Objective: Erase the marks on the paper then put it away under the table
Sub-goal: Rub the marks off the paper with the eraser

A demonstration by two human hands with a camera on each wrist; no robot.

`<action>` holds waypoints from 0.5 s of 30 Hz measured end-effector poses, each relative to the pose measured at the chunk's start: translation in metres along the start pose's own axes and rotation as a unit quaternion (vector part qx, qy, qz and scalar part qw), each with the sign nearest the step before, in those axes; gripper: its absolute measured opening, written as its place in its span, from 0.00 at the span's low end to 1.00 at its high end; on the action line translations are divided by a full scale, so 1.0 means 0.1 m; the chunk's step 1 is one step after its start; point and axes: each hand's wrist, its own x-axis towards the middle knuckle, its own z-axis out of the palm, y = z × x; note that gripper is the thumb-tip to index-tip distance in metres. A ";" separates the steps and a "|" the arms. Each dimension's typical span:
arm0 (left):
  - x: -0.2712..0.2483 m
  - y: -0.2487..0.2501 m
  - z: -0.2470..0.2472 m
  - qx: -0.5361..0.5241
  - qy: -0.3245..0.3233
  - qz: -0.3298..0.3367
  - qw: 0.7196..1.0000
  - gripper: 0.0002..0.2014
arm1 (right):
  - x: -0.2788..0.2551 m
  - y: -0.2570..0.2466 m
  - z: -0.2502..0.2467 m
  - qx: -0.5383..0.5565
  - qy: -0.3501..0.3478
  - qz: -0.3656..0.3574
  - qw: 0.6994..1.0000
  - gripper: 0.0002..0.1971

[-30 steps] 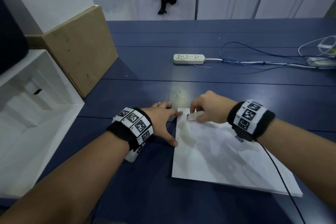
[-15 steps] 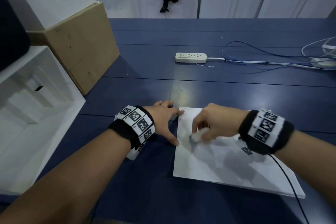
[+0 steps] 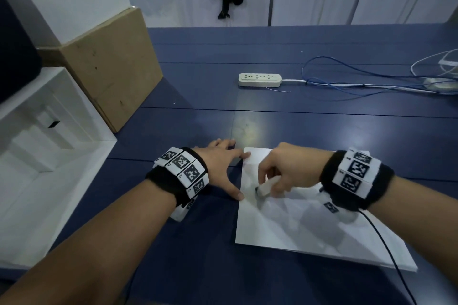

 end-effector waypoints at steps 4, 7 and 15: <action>-0.01 -0.04 0.05 0.010 -0.031 -0.021 0.999 0.56 | 0.22 0.21 -0.17 -0.002 0.137 0.067 0.988 0.08; -0.01 -0.06 0.06 -0.003 -0.042 -0.026 0.999 0.55 | 0.18 0.23 -0.13 0.004 0.132 0.055 0.990 0.09; 0.01 -0.07 0.06 -0.003 -0.044 -0.029 0.999 0.56 | 0.15 0.19 -0.17 -0.004 0.091 0.055 0.994 0.08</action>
